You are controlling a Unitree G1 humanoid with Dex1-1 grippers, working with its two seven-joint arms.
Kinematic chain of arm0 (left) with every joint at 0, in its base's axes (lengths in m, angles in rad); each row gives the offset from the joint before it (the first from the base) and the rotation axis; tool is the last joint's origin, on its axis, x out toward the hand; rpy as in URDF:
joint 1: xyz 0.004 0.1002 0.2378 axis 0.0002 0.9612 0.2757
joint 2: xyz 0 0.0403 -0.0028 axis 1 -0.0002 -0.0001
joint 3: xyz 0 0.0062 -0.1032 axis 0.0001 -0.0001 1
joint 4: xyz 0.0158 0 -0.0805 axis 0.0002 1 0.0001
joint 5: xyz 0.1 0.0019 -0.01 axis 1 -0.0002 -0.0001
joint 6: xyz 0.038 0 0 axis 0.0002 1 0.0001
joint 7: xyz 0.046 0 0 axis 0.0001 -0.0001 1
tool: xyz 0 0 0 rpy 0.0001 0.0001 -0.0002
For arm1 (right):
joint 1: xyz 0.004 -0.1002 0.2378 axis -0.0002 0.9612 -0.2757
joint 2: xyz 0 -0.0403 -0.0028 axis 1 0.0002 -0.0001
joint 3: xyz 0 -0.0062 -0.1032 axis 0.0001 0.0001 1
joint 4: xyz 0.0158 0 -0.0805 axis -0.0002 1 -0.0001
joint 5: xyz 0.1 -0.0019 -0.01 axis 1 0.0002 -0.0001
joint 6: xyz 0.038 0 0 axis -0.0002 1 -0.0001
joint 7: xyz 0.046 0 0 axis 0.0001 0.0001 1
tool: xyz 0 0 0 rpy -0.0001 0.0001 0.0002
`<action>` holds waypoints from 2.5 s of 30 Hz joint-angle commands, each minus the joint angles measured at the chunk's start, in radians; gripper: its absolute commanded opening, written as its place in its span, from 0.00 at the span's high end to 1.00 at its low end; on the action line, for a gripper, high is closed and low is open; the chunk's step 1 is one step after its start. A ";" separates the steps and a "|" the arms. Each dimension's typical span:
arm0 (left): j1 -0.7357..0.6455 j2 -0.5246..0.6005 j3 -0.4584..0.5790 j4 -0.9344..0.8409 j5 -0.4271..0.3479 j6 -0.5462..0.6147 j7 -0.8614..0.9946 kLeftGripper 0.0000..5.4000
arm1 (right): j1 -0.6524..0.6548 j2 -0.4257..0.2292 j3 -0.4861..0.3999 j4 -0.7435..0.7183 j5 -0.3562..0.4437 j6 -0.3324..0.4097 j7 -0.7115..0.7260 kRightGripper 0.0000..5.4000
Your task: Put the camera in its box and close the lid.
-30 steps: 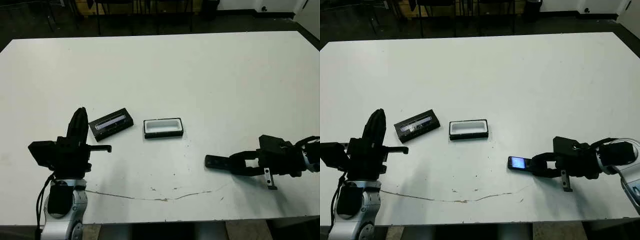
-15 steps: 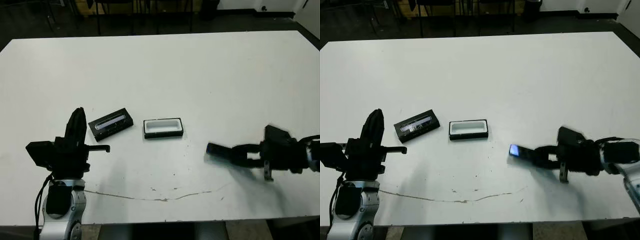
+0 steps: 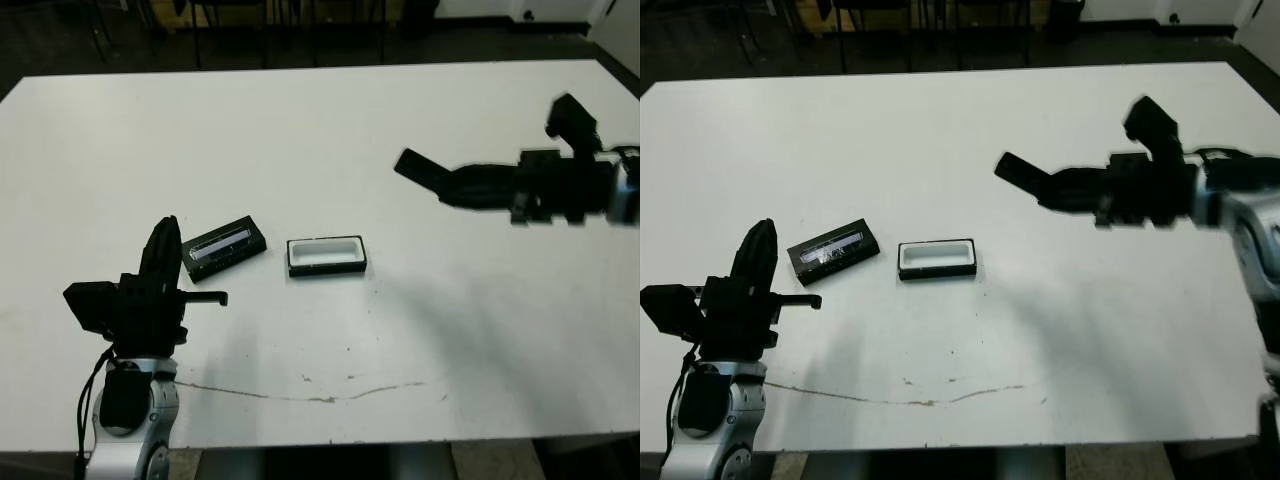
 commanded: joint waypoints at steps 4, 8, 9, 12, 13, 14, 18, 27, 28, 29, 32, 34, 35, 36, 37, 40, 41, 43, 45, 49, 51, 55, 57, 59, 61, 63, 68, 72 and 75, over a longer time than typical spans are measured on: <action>0.002 0.003 -0.004 0.016 0.011 0.019 0.006 1.00 | -0.153 0.093 0.159 0.183 -0.155 -0.123 0.108 0.90; -0.002 0.002 -0.005 0.022 0.010 0.012 0.002 1.00 | -0.202 0.155 0.218 0.262 -0.230 -0.190 0.150 0.90; -0.003 0.001 -0.004 0.023 0.008 0.013 0.002 1.00 | -0.209 0.171 0.230 0.283 -0.244 -0.207 0.160 0.90; -0.004 -0.001 -0.001 0.022 0.002 0.016 0.002 1.00 | -0.231 0.207 0.273 0.328 -0.300 -0.248 0.181 0.90; -0.004 0.000 0.000 0.022 0.003 0.016 0.002 1.00 | -0.236 0.218 0.284 0.337 -0.318 -0.264 0.184 0.90; -0.003 0.000 -0.001 0.021 0.007 0.015 0.003 1.00 | -0.240 0.229 0.297 0.345 -0.338 -0.271 0.187 0.90; 0.000 -0.002 -0.001 0.016 0.009 0.021 0.005 1.00 | -0.251 0.265 0.333 0.372 -0.403 -0.285 0.188 0.90; 0.006 -0.006 -0.006 0.022 0.015 0.016 0.005 1.00 | -0.247 0.314 0.359 0.392 -0.462 -0.284 0.225 0.90; 0.006 -0.005 -0.006 0.024 0.019 0.011 0.005 1.00 | -0.245 0.314 0.364 0.388 -0.470 -0.289 0.226 0.90; 0.006 -0.004 -0.007 0.025 0.025 0.006 0.005 1.00 | -0.244 0.317 0.364 0.390 -0.473 -0.291 0.230 0.90; 0.009 -0.008 -0.007 0.018 0.017 0.019 0.007 1.00 | -0.239 0.324 0.361 0.397 -0.478 -0.304 0.239 0.90; 0.011 -0.009 -0.007 0.019 0.015 0.017 0.006 1.00 | -0.239 0.329 0.362 0.404 -0.482 -0.308 0.246 0.90; 0.011 -0.010 -0.007 0.021 0.015 0.014 0.006 1.00 | -0.237 0.332 0.361 0.408 -0.482 -0.311 0.248 0.90; 0.011 -0.008 -0.008 0.023 0.022 0.012 0.007 1.00 | -0.237 0.332 0.362 0.409 -0.485 -0.316 0.250 0.90; 0.011 -0.008 -0.009 0.023 0.025 0.012 0.009 1.00 | -0.237 0.333 0.364 0.409 -0.489 -0.320 0.251 0.90; 0.010 -0.008 -0.007 0.028 0.018 0.007 0.004 1.00 | -0.236 0.336 0.368 0.402 -0.503 -0.304 0.254 0.90; 0.009 -0.007 -0.007 0.030 0.018 0.004 0.003 1.00 | -0.233 0.337 0.368 0.397 -0.508 -0.306 0.250 0.90; 0.009 -0.007 -0.008 0.032 0.021 0.000 0.003 1.00 | -0.229 0.338 0.367 0.393 -0.514 -0.310 0.247 0.90; 0.010 -0.008 -0.011 0.031 0.023 0.000 0.005 1.00 | -0.228 0.339 0.371 0.388 -0.525 -0.316 0.246 0.90; 0.011 -0.011 -0.011 0.032 0.017 0.005 0.006 1.00 | -0.223 0.346 0.376 0.374 -0.538 -0.295 0.245 0.90; 0.011 -0.013 -0.012 0.029 0.017 0.010 0.009 1.00 | -0.223 0.351 0.379 0.371 -0.544 -0.282 0.245 0.90; 0.014 -0.011 -0.013 0.024 0.022 0.014 0.010 1.00 | -0.207 0.356 0.373 0.361 -0.549 -0.316 0.216 0.90; 0.015 -0.012 -0.013 0.022 0.017 0.019 0.011 1.00 | -0.204 0.356 0.376 0.350 -0.554 -0.315 0.209 0.90; 0.015 -0.012 -0.013 0.027 0.013 0.010 0.006 1.00 | -0.200 0.358 0.379 0.339 -0.558 -0.313 0.206 0.90; 0.014 -0.012 -0.012 0.032 0.005 0.001 0.001 1.00 | -0.195 0.360 0.379 0.327 -0.562 -0.305 0.204 0.90; 0.013 -0.012 -0.013 0.036 0.007 -0.003 0.001 1.00 | -0.194 0.359 0.386 0.309 -0.572 -0.316 0.203 0.90; 0.015 -0.019 -0.018 0.033 0.015 0.005 0.012 1.00 | -0.191 0.368 0.409 0.273 -0.590 -0.298 0.210 0.90; 0.016 -0.021 -0.020 0.036 0.017 -0.004 0.013 1.00 | -0.176 0.385 0.419 0.286 -0.585 -0.302 0.206 0.90; 0.017 -0.021 -0.019 0.039 0.015 -0.010 0.011 1.00 | -0.177 0.396 0.440 0.295 -0.598 -0.295 0.210 0.90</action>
